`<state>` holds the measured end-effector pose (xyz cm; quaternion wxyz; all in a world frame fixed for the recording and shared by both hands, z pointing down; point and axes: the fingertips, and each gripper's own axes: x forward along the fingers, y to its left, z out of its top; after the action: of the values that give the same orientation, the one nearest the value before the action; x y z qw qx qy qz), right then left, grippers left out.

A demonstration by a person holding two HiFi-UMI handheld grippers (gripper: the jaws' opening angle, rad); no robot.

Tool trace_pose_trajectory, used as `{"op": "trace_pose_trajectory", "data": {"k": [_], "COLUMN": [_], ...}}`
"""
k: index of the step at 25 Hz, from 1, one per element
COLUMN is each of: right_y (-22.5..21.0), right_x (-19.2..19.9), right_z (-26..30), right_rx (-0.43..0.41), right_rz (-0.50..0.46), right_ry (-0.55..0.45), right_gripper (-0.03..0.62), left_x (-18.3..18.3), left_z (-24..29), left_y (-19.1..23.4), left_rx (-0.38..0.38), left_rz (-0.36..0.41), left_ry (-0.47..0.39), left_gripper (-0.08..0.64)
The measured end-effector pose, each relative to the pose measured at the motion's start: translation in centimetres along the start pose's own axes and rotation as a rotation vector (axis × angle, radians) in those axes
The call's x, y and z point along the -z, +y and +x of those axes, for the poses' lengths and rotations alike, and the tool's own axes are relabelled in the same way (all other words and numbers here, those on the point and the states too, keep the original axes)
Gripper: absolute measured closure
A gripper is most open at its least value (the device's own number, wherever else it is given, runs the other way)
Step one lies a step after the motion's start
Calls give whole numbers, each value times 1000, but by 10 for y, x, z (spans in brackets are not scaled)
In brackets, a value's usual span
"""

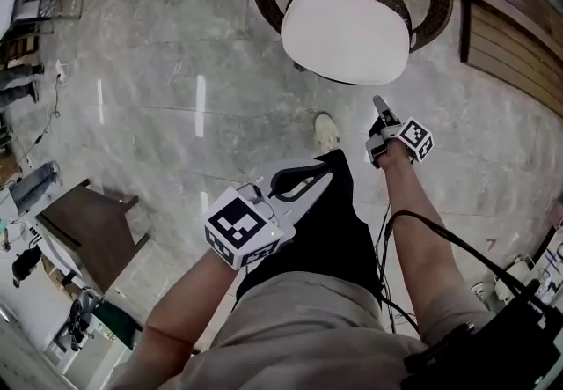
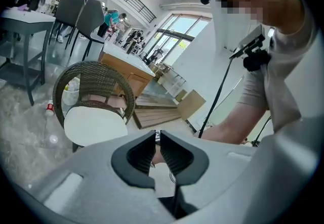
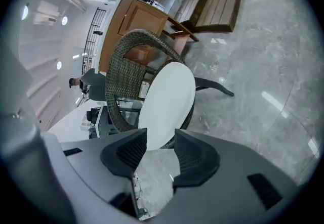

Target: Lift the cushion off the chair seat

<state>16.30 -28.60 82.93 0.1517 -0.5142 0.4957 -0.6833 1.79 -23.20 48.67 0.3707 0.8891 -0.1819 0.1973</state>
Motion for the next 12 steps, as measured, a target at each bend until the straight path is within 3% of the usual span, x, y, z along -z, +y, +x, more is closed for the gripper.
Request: {"op": "trace_pose_trajectory", "data": {"k": [6,12], "right_y": [-38,-71], "right_x": [-32,-51], "right_z": [42,74], "right_rx": [19,40], "right_rz": [59,99], "right_ry": [-31,-49], "right_gripper": [398,357], "left_x": [-2,-8], "left_z": [42,71], "left_y": [40,71], "left_rx": [14,22], "left_rz": [12,-9], "left_ry": [49,46], "left_gripper": [551,551]}}
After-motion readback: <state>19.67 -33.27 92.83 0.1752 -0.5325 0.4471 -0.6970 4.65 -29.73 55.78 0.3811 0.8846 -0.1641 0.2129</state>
